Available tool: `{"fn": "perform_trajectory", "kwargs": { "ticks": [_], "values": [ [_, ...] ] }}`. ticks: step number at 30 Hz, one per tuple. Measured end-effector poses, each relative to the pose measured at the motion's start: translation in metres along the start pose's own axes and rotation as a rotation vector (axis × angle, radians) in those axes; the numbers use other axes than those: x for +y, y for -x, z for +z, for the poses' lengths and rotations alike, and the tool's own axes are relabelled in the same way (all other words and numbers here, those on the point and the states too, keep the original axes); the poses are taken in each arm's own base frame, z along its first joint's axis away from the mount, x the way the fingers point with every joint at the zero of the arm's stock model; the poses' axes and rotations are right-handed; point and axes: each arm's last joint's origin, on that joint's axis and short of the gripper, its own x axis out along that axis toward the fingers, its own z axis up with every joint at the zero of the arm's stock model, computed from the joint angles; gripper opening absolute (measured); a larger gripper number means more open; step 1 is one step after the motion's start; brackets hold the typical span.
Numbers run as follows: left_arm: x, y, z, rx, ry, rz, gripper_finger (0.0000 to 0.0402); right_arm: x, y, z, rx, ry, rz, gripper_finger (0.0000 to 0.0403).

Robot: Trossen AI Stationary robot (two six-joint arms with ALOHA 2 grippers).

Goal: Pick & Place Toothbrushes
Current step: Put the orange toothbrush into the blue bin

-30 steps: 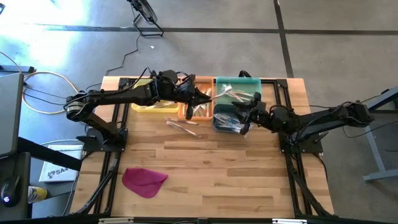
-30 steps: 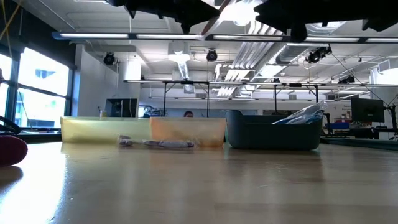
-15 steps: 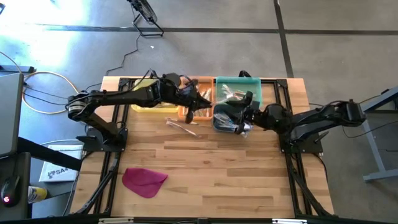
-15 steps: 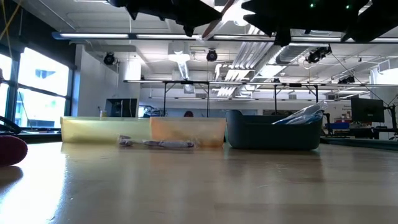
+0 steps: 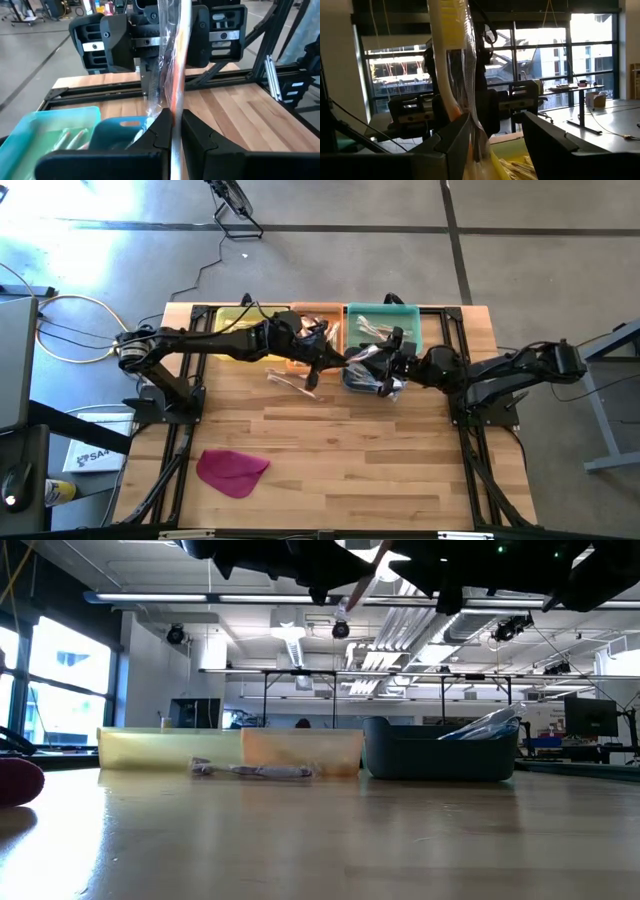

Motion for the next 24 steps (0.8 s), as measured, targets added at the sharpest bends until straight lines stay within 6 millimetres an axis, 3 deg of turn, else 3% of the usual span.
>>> {"fn": "perform_trajectory", "kwargs": {
  "ticks": [13, 24],
  "values": [
    [0.000, 0.000, 0.000, 0.002, 0.004, 0.004, 0.0015, 0.000, 0.001, -0.009, 0.100, 0.023, 0.000, 0.0174],
    [0.001, 0.001, 0.000, 0.000, 0.003, 0.010, 0.0015, -0.001, 0.020, 0.015, 0.154, 0.057, 0.037, 0.0174]
  ]
}}
